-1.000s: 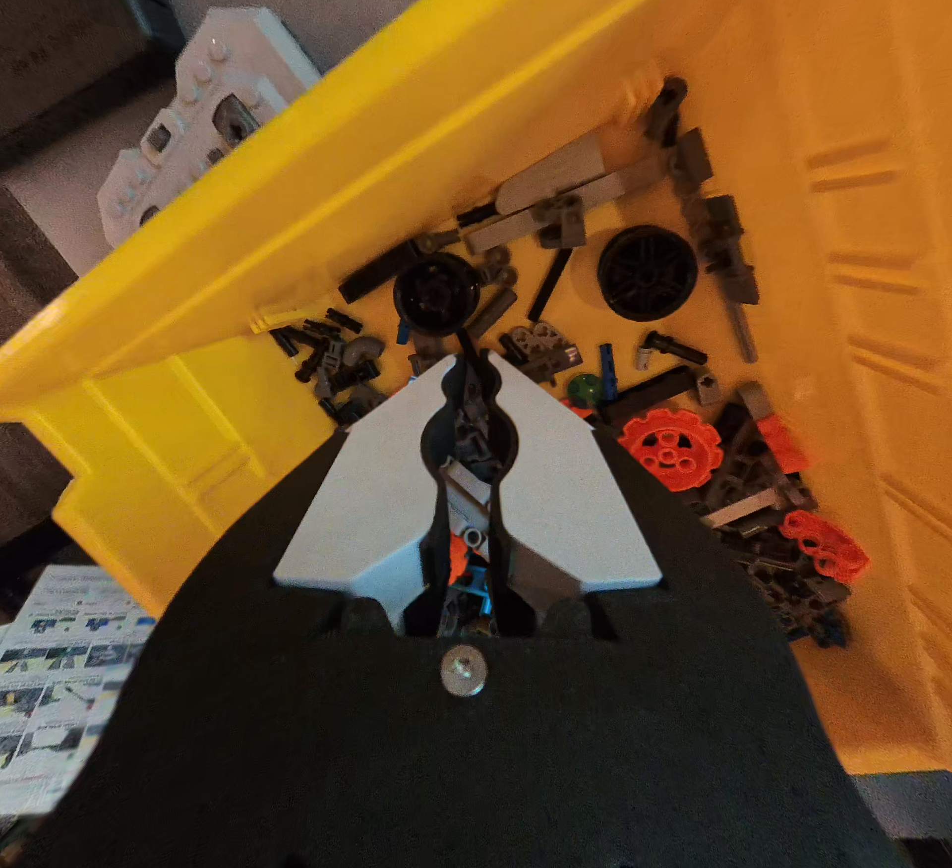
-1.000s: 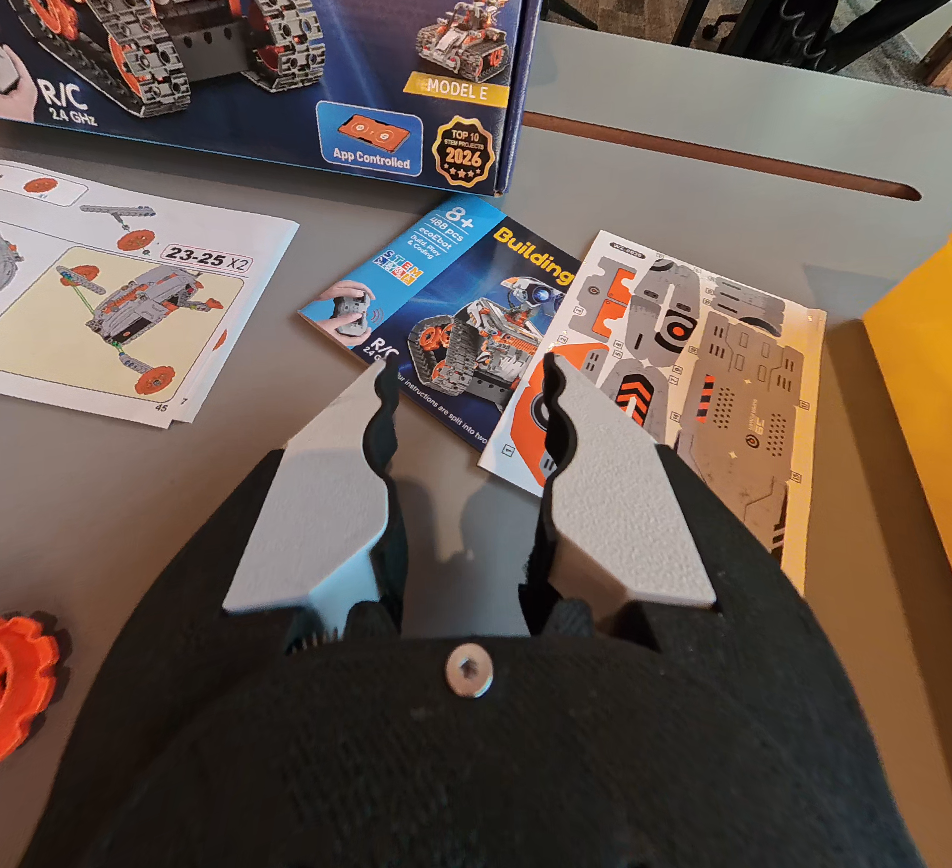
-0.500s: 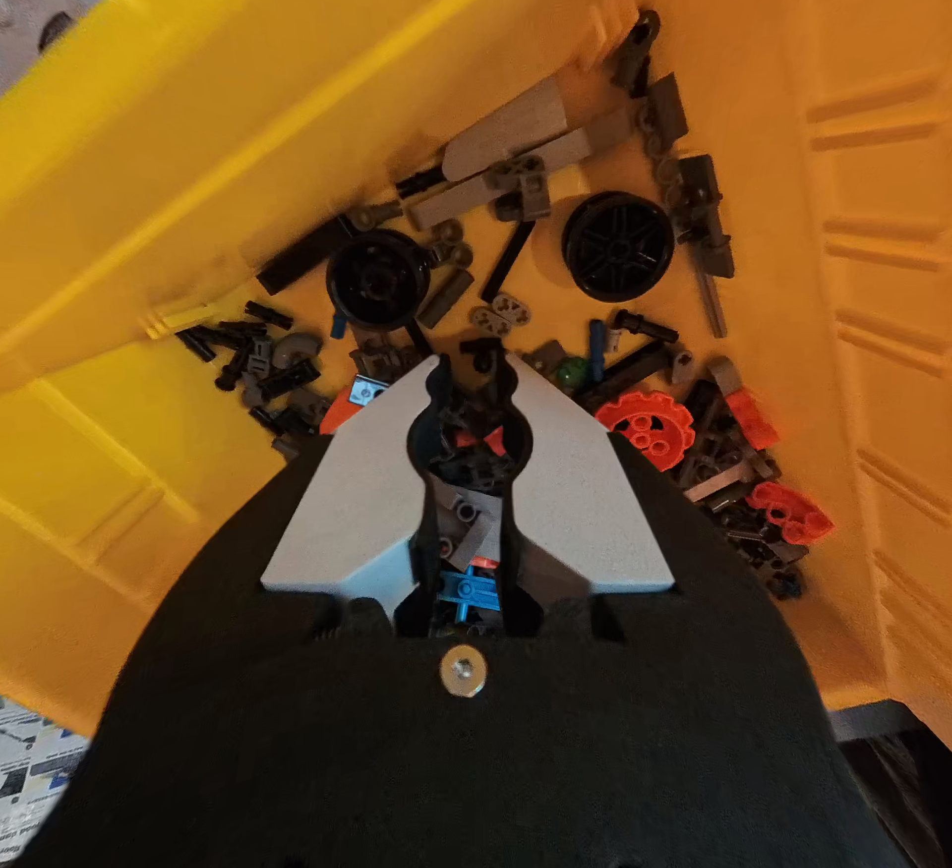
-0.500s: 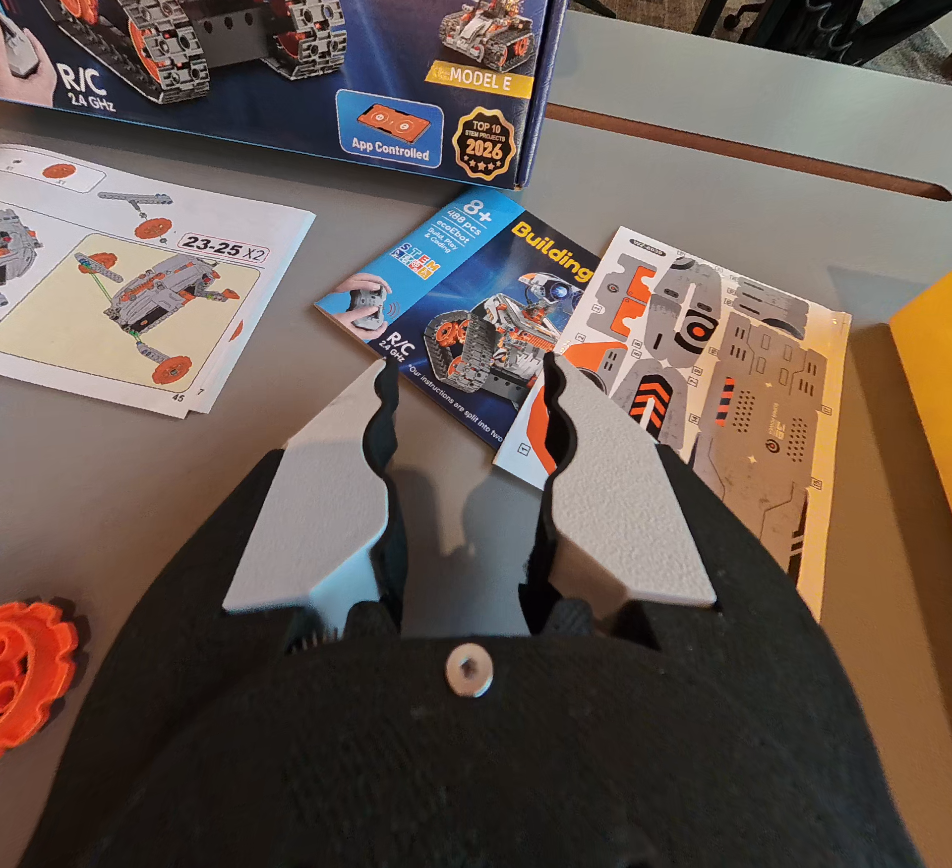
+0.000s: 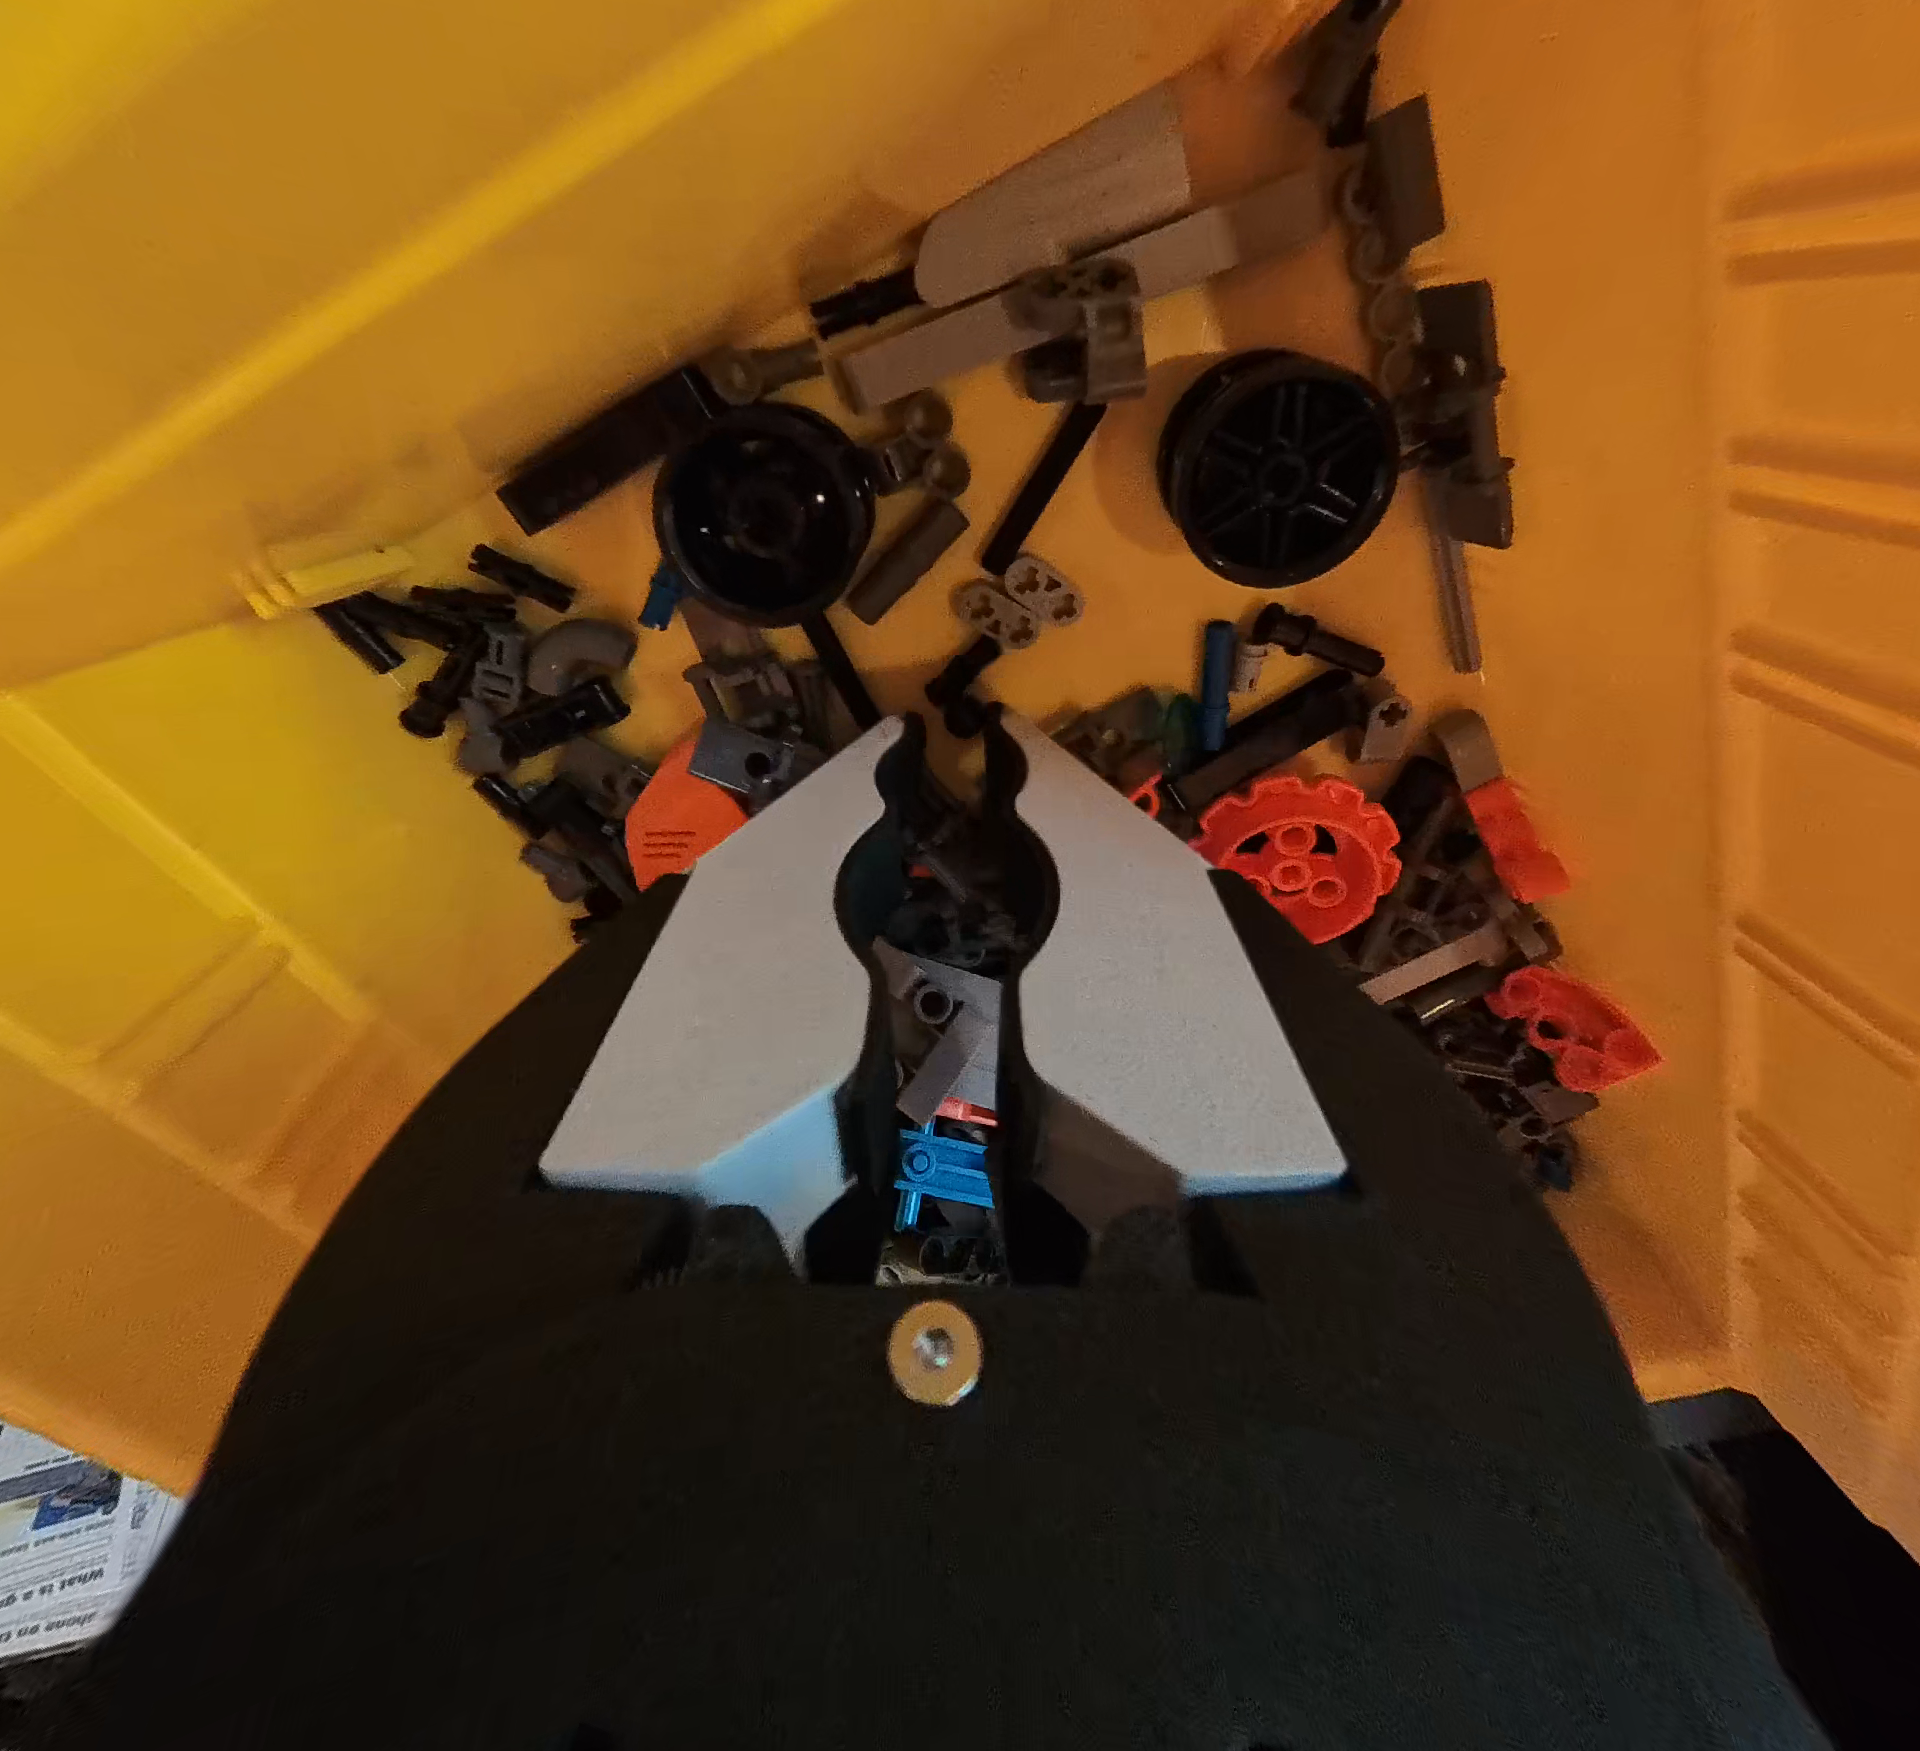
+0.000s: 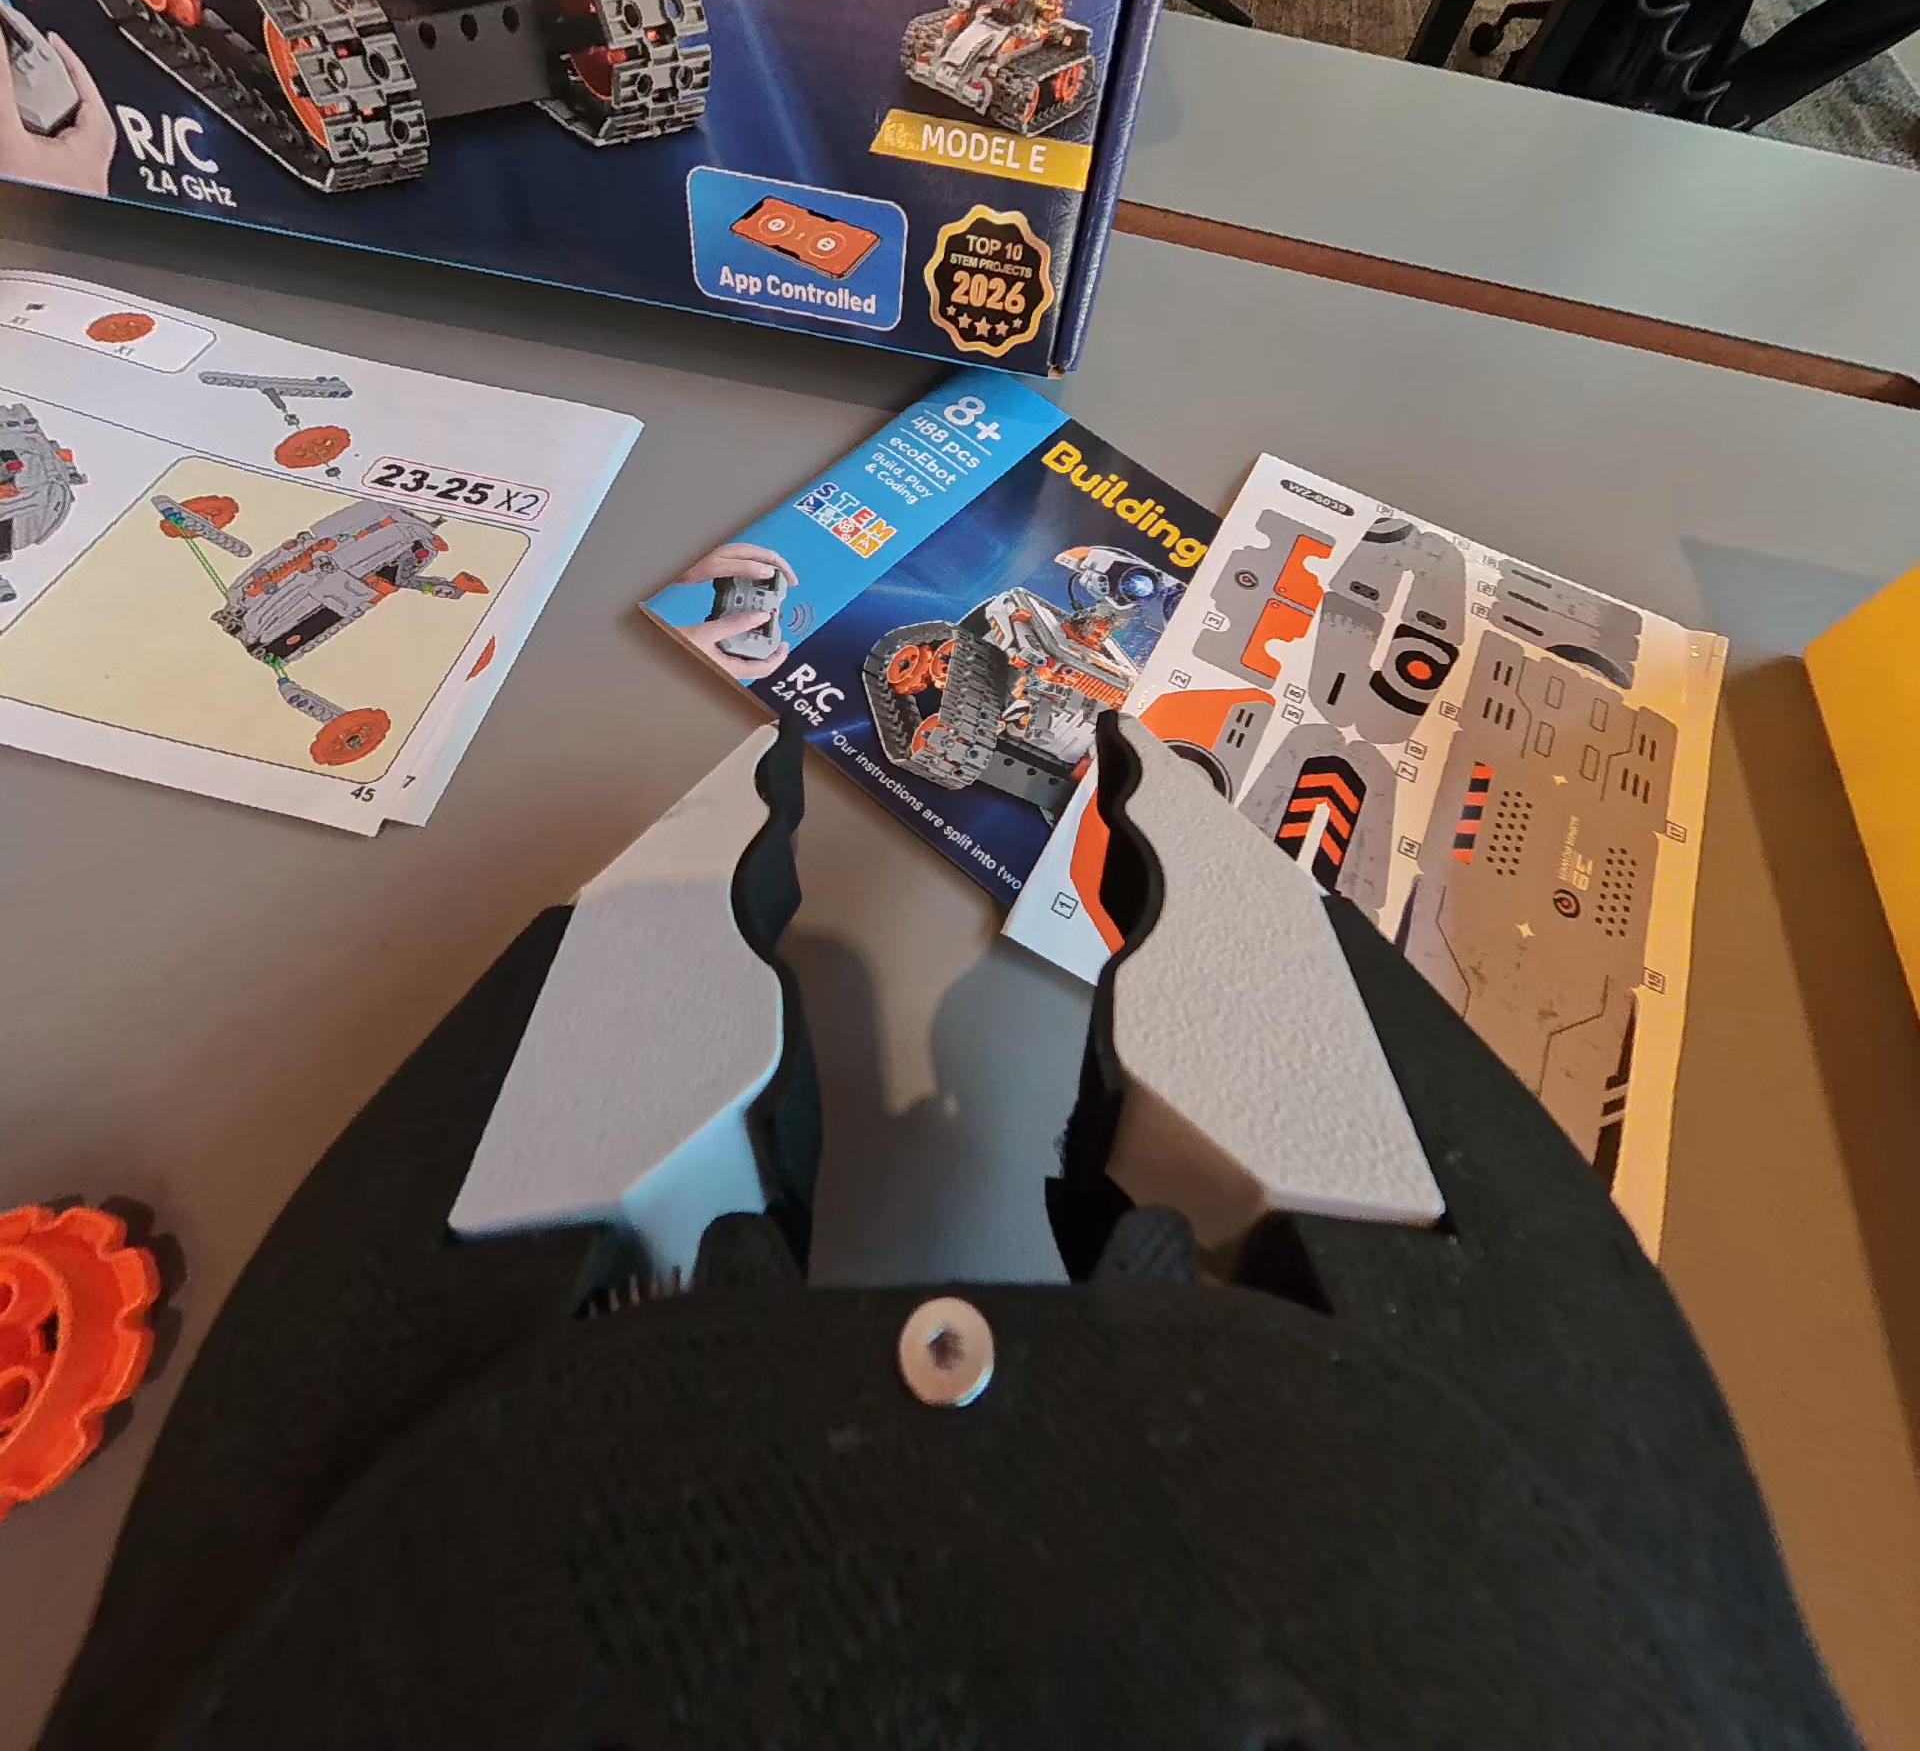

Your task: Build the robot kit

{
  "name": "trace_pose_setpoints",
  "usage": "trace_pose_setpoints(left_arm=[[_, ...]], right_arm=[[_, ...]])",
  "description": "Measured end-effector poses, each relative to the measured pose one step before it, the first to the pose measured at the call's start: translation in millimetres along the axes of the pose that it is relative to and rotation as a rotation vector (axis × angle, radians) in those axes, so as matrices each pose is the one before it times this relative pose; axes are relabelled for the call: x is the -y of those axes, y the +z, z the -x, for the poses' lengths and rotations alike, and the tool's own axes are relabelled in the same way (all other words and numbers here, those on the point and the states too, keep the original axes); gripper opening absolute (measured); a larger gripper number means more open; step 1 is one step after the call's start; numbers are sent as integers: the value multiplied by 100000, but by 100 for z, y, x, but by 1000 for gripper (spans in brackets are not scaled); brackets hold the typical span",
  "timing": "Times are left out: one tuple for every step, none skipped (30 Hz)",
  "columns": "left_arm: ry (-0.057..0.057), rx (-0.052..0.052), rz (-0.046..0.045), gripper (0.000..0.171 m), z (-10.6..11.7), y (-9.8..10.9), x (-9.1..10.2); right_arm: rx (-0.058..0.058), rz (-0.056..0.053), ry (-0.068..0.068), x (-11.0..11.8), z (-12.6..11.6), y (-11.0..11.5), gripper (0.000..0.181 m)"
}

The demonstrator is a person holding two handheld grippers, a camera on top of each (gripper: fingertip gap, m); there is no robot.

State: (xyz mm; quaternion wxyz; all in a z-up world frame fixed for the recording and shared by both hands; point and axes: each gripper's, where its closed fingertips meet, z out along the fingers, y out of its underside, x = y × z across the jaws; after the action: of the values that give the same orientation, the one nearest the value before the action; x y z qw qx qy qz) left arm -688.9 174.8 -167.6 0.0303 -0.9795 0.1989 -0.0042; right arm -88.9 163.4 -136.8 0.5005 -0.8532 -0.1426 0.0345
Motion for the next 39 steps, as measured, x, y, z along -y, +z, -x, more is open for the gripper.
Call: trace_pose_setpoints(left_arm=[[-210,123,-4,9,56,0,-1],[-18,99,-53,8,53,-6,2],[-70,78,-81,7,43,5,-4],[-65,-14,-2,6,25,0,-2],[164,117,97,6,9,-6,-6],[478,279,144,6,13,0,-6],[617,302,107,6,-5,-8,2],[635,320,72,6,-11,5,11],[576,332,121,6,-4,-9,1],[575,147,154,6,-28,-23,-24],[439,-400,89,6,-98,-80,-52],[-12,-720,-482,6,-124,-233,-27],[-425,-583,-1530,5,-87,-422,94],[-644,-173,-2443,5,-29,-606,187],[-624,86,-3071,5,-51,-774,255],[-464,316,-3537,5,-83,-914,319],[-330,659,-3976,5,-128,-1072,378],[-194,869,-4509,5,-224,-1242,456],[-60,773,-4986,5,-411,-1426,532],[476,-169,-5303,5,-806,-1590,608],[1527,-1750,-5749,5,-1362,-1636,706],[2661,-2847,-5925,5,-1915,-1586,782],[3838,-3430,-6046,5,-2360,-1418,892],[4852,-4126,-5494,6,-2756,-1138,881],[5940,-4958,-4147,6,-3056,-769,760],[6875,-5357,-2725,6,-3151,-364,609],[6657,-5041,-1101,6,-3014,15,426],[5622,-4415,168,5,-2766,321,290],[4628,-4070,627,6,-2500,544,239],[3676,-4076,831,5,-2276,722,237],[2610,-3904,1317,5,-1993,900,199],[1658,-4015,1746,5,-1785,1074,133],[1720,-4357,2758,5,-1645,1222,-10],[1985,-3719,2070,5,-1363,1377,131],[1177,-1944,1285,5,-901,1565,233],[474,-628,2116,5,-567,1628,66],[345,-451,2398,5,-457,1633,-34],[555,-436,3312,5,-432,1502,-233],[899,273,3461,5,-291,1310,-294]], right_arm=[[-3,47,-59,-9,3,12,56],[65,49,-52,-3,25,1,56],[53,89,-42,-14,12,9,56],[-54,27,3,-8,-9,12,56],[94,6,-30,1,21,2,56],[64,99,9,-18,8,6,56],[-29,83,-31,-3,10,7,56],[-9,53,-108,-12,11,5,56],[-27,94,-121,-13,5,11,56],[-66,75,-92,-2,1,7,56],[-28,33,-79,-9,11,7,56],[25,27,-76,1,17,2,56],[77,8,61,-1,15,-1,56],[91,15,120,-4,12,-3,56],[7,28,17,-4,2,-2,56],[42,25,-50,-1,12,0,56],[32,19,-1,0,14,1,56],[18,-26,41,4,5,2,56],[7,16,-10,0,10,1,56],[-12,21,-3,1,0,-15,56],[91,-138,40,29,12,-33,56],[149,-203,91,44,35,-40,56],[189,-255,59,60,43,-63,56],[218,-263,-48,65,58,-58,56],[85,-139,-99,51,41,-42,56],[64,-124,-138,53,32,-35,56],[169,-72,-112,33,48,-20,56],[183,-69,-16,42,56,-25,56],[274,-176,70,54,70,-42,56],[399,-273,162,46,99,-34,56],[622,-171,191,32,149,-23,56],[677,-95,89,38,182,-2,56],[593,-161,-174,47,196,-4,56],[403,-71,-392,41,166,-20,57],[359,-111,-474,75,167,-50,57],[319,-294,-456,99,165,-83,57],[326,-455,-485,144,154,-134,57],[242,-683,-439,165,140,-160,57],[293,-742,-342,149,146,-181,57]])
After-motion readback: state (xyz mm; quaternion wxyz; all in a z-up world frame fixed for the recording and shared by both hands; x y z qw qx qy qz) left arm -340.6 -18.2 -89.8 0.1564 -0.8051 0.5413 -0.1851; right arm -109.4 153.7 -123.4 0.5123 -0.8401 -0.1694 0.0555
